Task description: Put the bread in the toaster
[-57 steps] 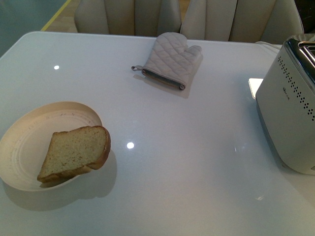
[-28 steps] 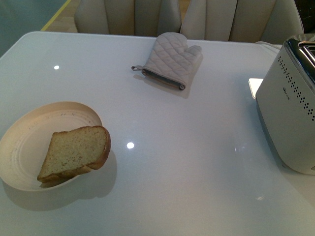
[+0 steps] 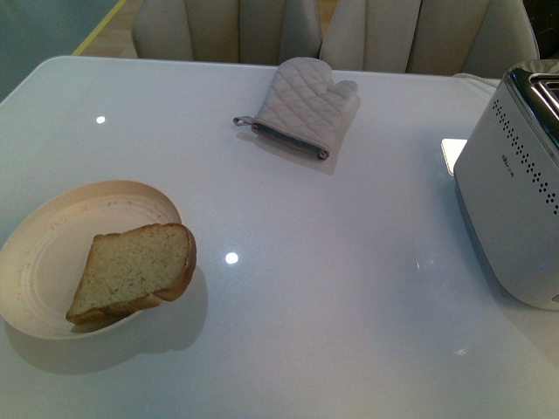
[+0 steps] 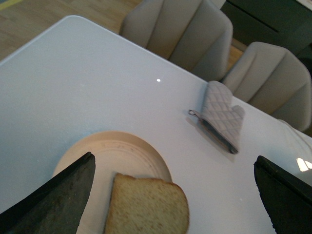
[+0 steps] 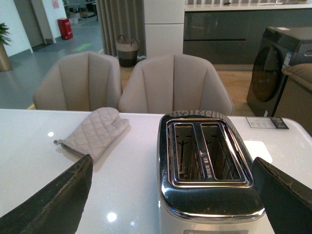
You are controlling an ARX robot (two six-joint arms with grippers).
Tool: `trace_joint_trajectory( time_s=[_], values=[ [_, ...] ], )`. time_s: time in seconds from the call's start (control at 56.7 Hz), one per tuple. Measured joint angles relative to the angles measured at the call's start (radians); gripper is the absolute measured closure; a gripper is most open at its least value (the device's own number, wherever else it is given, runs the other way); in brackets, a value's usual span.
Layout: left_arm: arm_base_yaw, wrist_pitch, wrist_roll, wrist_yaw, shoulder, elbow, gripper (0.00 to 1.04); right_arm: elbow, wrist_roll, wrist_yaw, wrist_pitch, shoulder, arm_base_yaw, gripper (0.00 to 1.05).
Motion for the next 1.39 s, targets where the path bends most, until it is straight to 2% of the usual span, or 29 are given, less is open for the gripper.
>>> trace_joint_trajectory(
  time_s=[0.053,0.247,0.459,0.724,1.182,1.235,1.394],
  values=[
    [0.019,0.154,0.030,-0.014,0.237,0.048,0.07,0.000,0.000,0.000,0.000,0.000,0.000,0.09],
    [0.040,0.330,0.056,-0.045,0.677,0.152,0.07,0.000,0.000,0.000,0.000,0.000,0.000,0.09],
    [0.053,0.359,0.062,-0.062,0.929,0.256,0.07,0.000,0.000,0.000,0.000,0.000,0.000,0.09],
    [0.064,0.378,0.099,-0.130,1.184,0.364,0.07,0.000,0.000,0.000,0.000,0.000,0.000,0.09],
    [0.062,0.364,0.094,-0.173,1.343,0.442,0.08,0.000,0.000,0.000,0.000,0.000,0.000,0.09],
    [0.062,0.362,0.094,-0.175,1.347,0.443,0.13,0.000,0.000,0.000,0.000,0.000,0.000,0.09],
    [0.059,0.341,0.094,-0.182,1.356,0.444,0.37,0.000,0.000,0.000,0.000,0.000,0.000,0.09]
  ],
)
